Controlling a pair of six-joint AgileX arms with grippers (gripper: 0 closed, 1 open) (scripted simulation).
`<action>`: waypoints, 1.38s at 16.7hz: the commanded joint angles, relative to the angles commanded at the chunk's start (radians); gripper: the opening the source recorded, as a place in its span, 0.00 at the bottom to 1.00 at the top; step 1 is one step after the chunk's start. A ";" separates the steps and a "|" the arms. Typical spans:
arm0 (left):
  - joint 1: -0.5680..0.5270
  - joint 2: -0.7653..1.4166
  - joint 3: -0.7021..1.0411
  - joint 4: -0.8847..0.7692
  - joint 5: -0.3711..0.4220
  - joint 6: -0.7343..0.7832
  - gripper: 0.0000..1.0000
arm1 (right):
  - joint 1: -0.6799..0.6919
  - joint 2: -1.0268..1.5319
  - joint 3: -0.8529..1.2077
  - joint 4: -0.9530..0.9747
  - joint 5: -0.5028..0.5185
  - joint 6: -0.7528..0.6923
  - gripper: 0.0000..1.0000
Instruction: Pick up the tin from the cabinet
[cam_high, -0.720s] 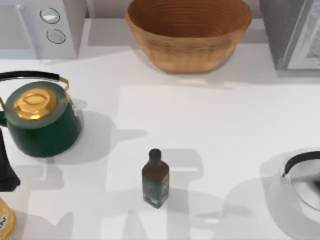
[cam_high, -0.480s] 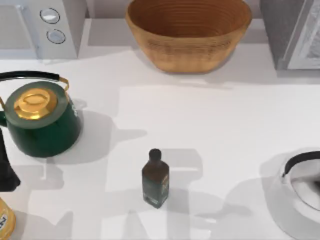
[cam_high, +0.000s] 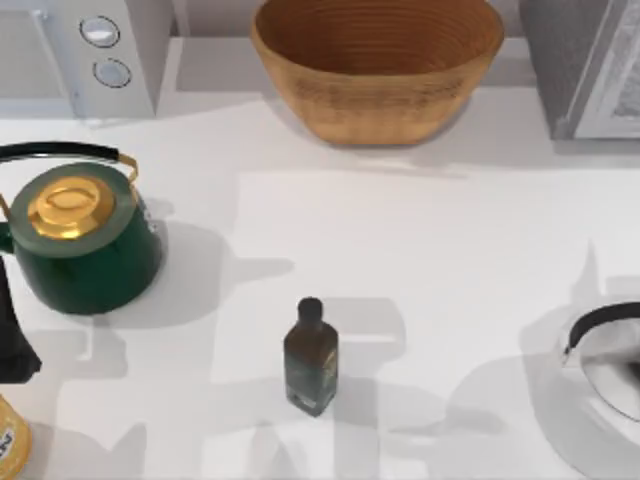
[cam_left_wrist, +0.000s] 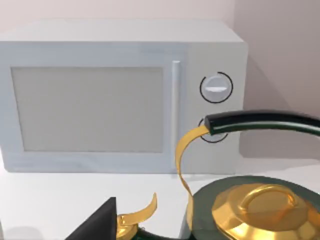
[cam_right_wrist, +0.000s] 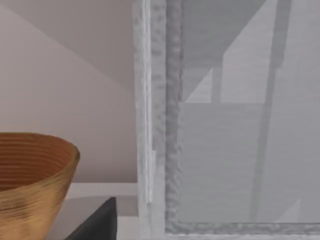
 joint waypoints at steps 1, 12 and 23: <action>0.000 0.000 0.000 0.000 0.000 0.000 1.00 | 0.008 0.059 0.076 -0.019 0.009 0.001 1.00; 0.000 0.000 0.000 0.000 0.000 0.000 1.00 | 0.103 0.756 0.985 -0.236 0.113 0.007 1.00; 0.000 0.000 0.000 0.000 0.000 0.000 1.00 | 0.136 0.985 1.292 -0.307 0.146 0.008 1.00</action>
